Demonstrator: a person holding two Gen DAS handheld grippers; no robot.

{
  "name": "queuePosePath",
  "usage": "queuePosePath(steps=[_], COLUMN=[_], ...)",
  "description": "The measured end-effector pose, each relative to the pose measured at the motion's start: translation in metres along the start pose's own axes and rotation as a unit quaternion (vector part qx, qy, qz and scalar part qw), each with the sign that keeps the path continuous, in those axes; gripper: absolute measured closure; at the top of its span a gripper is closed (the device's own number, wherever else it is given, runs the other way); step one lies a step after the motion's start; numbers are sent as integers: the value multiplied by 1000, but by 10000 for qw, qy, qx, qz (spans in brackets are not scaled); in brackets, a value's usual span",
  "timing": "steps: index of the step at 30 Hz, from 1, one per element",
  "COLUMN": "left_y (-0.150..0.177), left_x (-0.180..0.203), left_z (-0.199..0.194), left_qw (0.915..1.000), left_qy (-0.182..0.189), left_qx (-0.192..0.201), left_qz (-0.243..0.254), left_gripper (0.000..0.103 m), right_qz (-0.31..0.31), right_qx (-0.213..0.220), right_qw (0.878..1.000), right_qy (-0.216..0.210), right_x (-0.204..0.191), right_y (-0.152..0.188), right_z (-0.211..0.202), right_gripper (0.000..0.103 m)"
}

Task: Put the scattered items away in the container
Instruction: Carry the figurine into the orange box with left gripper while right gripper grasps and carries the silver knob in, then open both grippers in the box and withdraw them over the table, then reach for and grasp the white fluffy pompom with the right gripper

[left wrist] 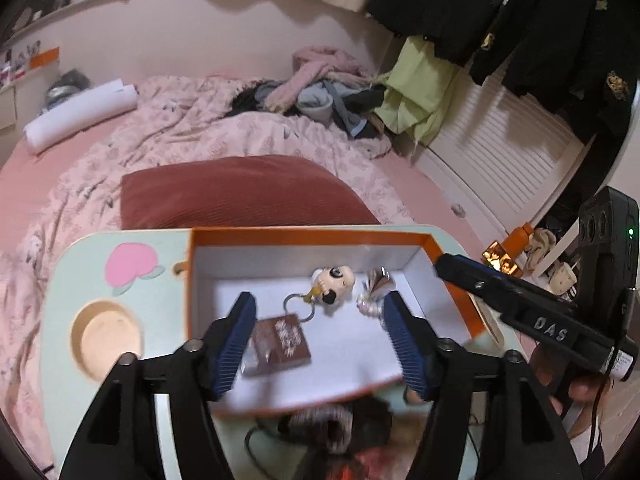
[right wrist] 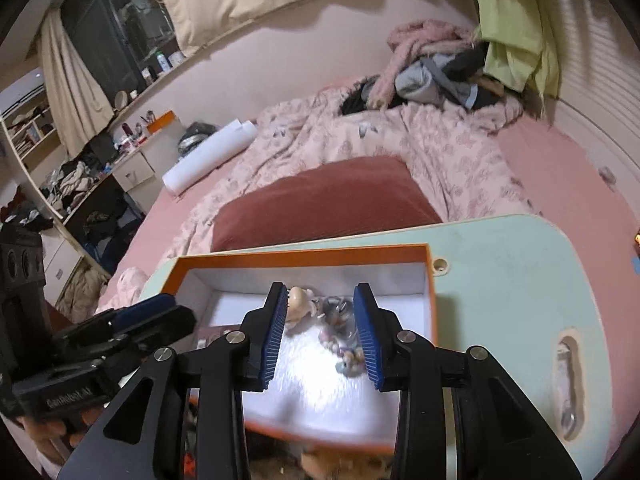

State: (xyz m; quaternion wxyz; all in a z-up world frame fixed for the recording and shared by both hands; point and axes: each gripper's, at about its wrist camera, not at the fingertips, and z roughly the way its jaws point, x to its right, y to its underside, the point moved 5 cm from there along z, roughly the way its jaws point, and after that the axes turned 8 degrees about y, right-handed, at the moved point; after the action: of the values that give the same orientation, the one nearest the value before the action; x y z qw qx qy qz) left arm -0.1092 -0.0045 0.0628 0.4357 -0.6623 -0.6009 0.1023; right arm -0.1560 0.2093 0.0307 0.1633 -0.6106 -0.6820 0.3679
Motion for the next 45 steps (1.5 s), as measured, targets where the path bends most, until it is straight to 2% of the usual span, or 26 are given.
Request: queuePosePath(steps=[3, 5, 8, 11, 16, 19, 22, 23, 24, 26, 27, 28, 30, 34, 40, 41, 43, 45], left_y=[16, 32, 59, 89, 133, 151, 158, 158, 157, 158, 159, 161, 161, 162, 162, 162, 163, 163], left_x=[-4, -6, -10, -8, 3, 6, 3, 2, 1, -1, -2, -3, -4, -6, -7, -7, -7, -8], left_z=[-20, -29, -37, -44, -42, -41, -40, -39, -37, -33, -30, -28, -30, -31, -32, -32, -32, -33], left_qw=[9998, 9997, 9993, 9995, 9978, 9952, 9943, 9940, 9934, 9902, 9877, 9853, 9859, 9859, 9860, 9861, 9860, 9861], left_qy=[-114, -213, -347, -300, -508, -672, -744, -780, -832, -1088, -1239, -1377, -1347, -1357, -1356, -1355, -1359, -1355], left_qx=[125, 93, 12, -50, -315, -503, -553, -548, -557, -576, -593, -586, -580, -576, -565, -565, -565, -562], left_qz=[-87, -115, -101, -57, 299, 508, 534, 542, 553, 667, 745, 829, 800, 789, 787, 783, 783, 782], left_gripper=[25, 24, 24, 24, 24, 24, 19, 16, 14, 2, 0, 0, 0, 0, 0, 0, 0, 0], right_qz=[-56, -144, -282, -418, -727, -944, -1172, -1247, -1259, -1242, -1287, -1355, -1452, -1424, -1426, -1428, -1371, -1322], right_qx=[142, 167, 110, 3, -215, -440, -486, -431, -417, -356, -345, -336, -342, -375, -380, -385, -443, -465], right_qw=[9999, 9997, 9995, 9991, 9971, 9945, 9916, 9906, 9902, 9901, 9890, 9873, 9849, 9849, 9848, 9847, 9845, 9848], right_qy=[-80, -67, -25, 36, -4, 119, 266, 368, 442, 546, 640, 753, 883, 909, 918, 923, 997, 1026], right_x=[1, 2, 2, 1, -4, -3, -2, -1, 0, 1, 0, 0, -2, 0, -1, -1, 1, 4], right_y=[13, 26, 52, 80, 128, 155, 172, 174, 176, 177, 178, 179, 180, 179, 180, 180, 179, 179], right_z=[-23, -36, -49, -55, -61, -56, -52, -52, -50, -48, -46, -44, -42, -40, -41, -41, -39, -39], right_gripper=[67, 67, 58, 56, 56, 56, 54, 40, 31, 29, 27, 27, 23, 16, 14, 12, 2, 0])
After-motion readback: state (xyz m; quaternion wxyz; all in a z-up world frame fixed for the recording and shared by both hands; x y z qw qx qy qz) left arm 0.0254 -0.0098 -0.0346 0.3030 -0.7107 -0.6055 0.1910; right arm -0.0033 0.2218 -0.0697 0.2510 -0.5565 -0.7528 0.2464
